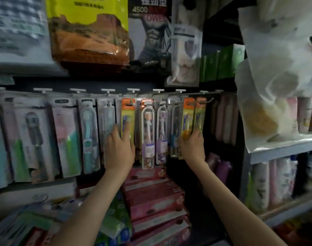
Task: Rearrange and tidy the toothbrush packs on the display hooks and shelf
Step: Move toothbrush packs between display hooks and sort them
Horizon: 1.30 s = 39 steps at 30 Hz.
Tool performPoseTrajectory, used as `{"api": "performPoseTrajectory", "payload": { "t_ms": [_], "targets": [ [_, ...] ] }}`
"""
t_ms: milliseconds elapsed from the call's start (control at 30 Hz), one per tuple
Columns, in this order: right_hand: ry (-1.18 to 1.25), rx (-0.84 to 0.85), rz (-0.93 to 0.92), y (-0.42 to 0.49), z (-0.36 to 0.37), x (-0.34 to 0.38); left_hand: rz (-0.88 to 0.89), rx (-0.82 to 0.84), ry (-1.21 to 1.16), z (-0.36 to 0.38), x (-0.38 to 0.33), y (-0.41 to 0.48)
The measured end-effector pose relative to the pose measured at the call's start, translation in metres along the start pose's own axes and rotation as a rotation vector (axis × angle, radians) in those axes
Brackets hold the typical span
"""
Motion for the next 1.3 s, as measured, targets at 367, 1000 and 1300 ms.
{"api": "performPoseTrajectory", "payload": {
  "t_ms": [367,1000,1300],
  "targets": [
    [0.097,0.029,0.013,0.019,0.007,-0.005,-0.118,0.017,0.001,0.009,-0.009,0.015],
    [0.001,0.003,-0.255,-0.050,-0.037,0.027,-0.181,0.030,-0.150,-0.032,-0.014,0.001],
    [0.051,-0.003,-0.440,-0.102,-0.019,0.091,-0.149,-0.074,-0.274,-0.102,0.022,-0.044]
  ]
}}
Point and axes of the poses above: each hand's wrist, its own y-axis towards the middle knuckle, its own z-axis out of the palm, x = y × z, the point moved 1 cm from there along y, towards the middle knuckle, and after that the axes turned 1 degree about x, right-handed, at the moved point
